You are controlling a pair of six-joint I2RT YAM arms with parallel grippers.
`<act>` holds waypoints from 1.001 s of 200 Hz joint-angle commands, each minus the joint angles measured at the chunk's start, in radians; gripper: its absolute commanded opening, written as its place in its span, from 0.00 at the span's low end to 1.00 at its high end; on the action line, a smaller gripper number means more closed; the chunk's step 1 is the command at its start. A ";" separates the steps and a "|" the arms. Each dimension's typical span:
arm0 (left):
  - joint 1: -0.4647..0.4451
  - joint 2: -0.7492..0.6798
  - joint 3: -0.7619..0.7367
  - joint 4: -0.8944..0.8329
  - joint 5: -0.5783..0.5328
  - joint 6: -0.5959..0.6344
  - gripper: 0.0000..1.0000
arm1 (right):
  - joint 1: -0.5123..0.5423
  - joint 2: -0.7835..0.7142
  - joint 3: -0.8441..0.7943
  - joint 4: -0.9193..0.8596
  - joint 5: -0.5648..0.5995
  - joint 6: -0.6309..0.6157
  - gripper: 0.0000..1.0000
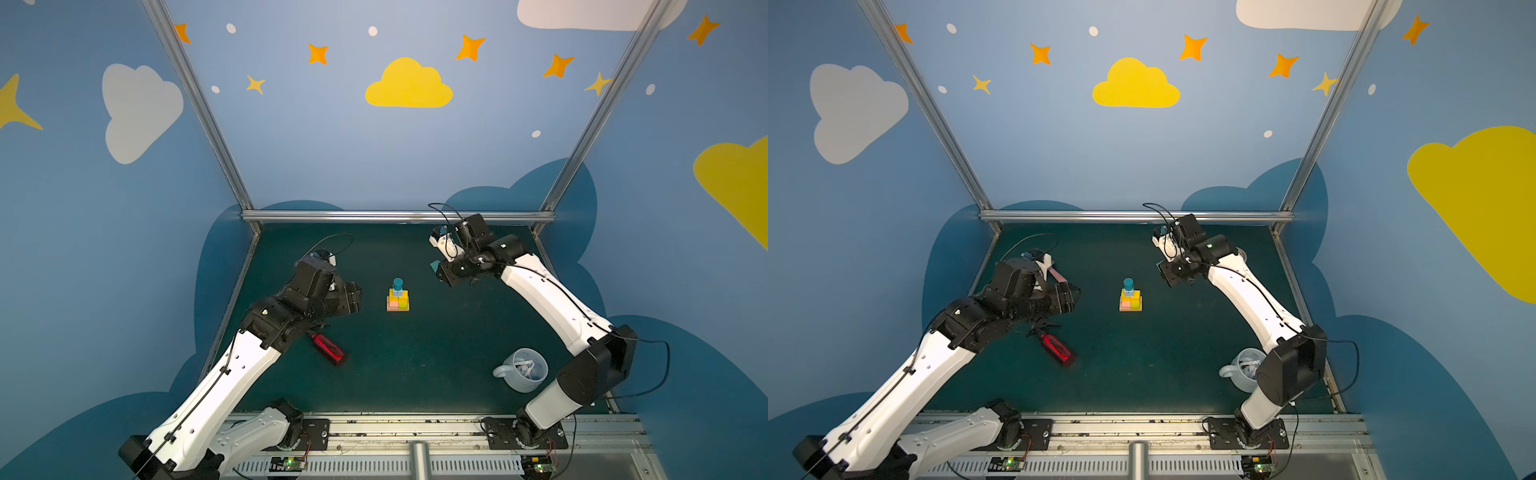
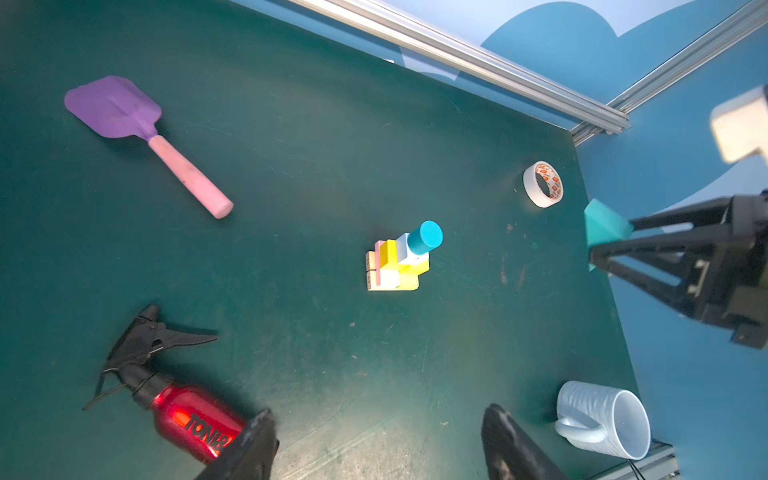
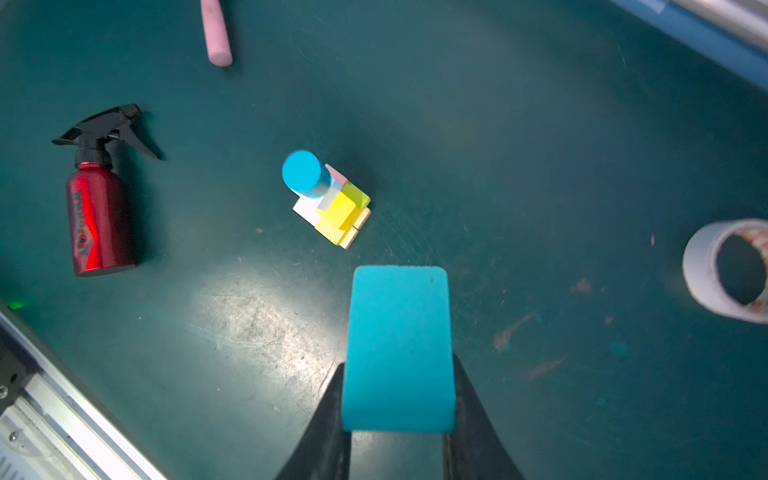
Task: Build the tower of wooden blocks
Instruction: 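Lift the teal wedge with the right gripper toward the stack, then carry the teal wedge with the right gripper above the teal cylinder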
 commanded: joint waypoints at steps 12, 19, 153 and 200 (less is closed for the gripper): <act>0.020 -0.037 -0.023 -0.008 0.005 0.029 0.78 | 0.016 0.074 0.134 -0.095 -0.023 -0.113 0.00; 0.023 -0.040 -0.028 -0.007 0.005 0.033 0.78 | 0.019 0.085 0.150 -0.095 -0.027 -0.128 0.00; 0.074 -0.080 -0.051 -0.077 -0.070 0.021 0.78 | 0.067 0.375 0.554 -0.279 -0.186 -0.529 0.00; 0.098 -0.112 -0.071 -0.122 -0.090 0.015 0.78 | 0.090 0.417 0.564 -0.290 -0.215 -0.603 0.00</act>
